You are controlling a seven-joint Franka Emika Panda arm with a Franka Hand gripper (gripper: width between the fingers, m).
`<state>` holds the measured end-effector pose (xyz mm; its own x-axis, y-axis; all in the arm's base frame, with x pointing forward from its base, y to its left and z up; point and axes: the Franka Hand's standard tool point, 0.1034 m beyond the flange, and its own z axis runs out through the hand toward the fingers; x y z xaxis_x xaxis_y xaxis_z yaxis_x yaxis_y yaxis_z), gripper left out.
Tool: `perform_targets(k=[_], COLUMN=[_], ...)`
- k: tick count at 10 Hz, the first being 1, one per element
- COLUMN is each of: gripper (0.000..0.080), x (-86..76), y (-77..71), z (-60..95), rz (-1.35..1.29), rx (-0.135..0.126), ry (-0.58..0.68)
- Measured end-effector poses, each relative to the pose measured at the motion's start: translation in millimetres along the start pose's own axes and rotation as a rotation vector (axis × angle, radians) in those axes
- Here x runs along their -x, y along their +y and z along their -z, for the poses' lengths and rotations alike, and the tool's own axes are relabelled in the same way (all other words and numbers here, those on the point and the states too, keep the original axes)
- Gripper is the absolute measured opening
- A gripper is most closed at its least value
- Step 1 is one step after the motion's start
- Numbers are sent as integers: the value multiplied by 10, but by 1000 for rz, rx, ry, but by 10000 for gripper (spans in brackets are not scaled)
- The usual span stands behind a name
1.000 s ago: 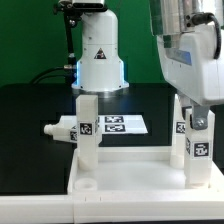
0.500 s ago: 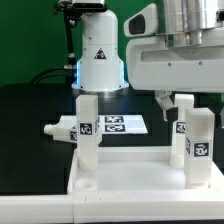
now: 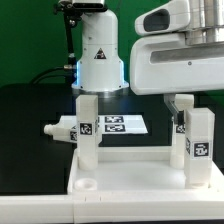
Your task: Assemble desk
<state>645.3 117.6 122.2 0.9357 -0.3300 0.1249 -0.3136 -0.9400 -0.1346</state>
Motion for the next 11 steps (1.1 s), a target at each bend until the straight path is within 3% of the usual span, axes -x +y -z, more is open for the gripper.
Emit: perform_targets(k=[2,3,4,7,9,11], gripper=[397,397,302,302,302,302], x=[3,-2,-19,-10,-7,1], y=[-4,23,57,100,166,167], z=[-3,-4,-4,-8,-16,-13], rz=[-135,-224,-366,-780,-1175,-1221], rx=[-1,3,6,13,-62,-65], ry=[-1,-4,-2,-10,-39,-41])
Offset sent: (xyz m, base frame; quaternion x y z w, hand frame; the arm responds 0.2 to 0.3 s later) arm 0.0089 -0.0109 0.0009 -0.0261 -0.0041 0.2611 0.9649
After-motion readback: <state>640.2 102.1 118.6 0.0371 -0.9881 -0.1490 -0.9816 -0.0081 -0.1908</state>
